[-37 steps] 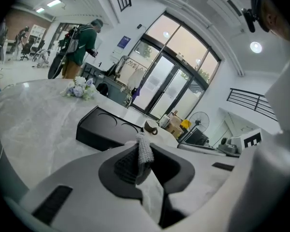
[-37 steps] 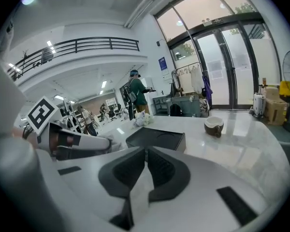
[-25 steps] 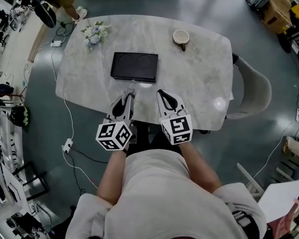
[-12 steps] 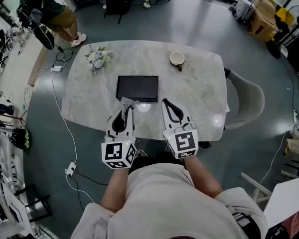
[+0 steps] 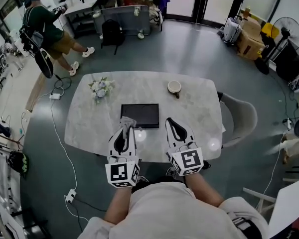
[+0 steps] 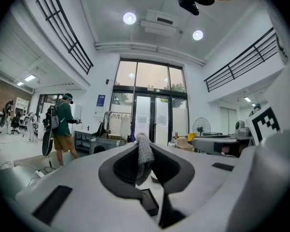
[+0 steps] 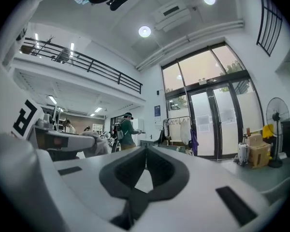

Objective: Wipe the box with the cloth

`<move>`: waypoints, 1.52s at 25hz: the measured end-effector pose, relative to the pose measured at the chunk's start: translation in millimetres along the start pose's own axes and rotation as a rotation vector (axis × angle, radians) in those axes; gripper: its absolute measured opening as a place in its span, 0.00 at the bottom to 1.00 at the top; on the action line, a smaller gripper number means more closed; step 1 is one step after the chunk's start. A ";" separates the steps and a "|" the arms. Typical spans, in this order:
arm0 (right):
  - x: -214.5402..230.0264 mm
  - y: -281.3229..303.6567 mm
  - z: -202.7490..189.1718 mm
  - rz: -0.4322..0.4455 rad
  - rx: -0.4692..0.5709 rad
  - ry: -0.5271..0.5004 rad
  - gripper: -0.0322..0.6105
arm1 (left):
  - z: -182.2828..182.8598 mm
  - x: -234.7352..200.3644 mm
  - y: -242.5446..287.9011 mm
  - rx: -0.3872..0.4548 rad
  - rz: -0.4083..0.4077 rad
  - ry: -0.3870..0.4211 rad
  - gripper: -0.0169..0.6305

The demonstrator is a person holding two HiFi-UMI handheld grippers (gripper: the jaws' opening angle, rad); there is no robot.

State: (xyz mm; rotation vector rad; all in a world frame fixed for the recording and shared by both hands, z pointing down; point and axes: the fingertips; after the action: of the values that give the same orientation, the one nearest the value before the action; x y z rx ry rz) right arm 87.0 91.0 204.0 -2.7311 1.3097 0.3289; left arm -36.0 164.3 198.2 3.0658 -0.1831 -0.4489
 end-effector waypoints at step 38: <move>4.7 0.8 11.8 -0.011 -0.008 -0.075 0.09 | 4.2 -0.2 7.3 0.010 -0.019 0.026 0.12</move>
State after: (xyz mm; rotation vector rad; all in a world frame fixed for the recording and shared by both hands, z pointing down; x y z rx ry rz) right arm 87.4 89.0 191.4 -2.7037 1.2766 0.4320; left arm -38.2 157.1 194.6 3.0842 -0.1560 -0.4103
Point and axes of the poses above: the fingertips, and each gripper's own axes: y forward along the fingers, x to its right, z out of its top, and after that the axes turned 15 degrees about -y, right-handed
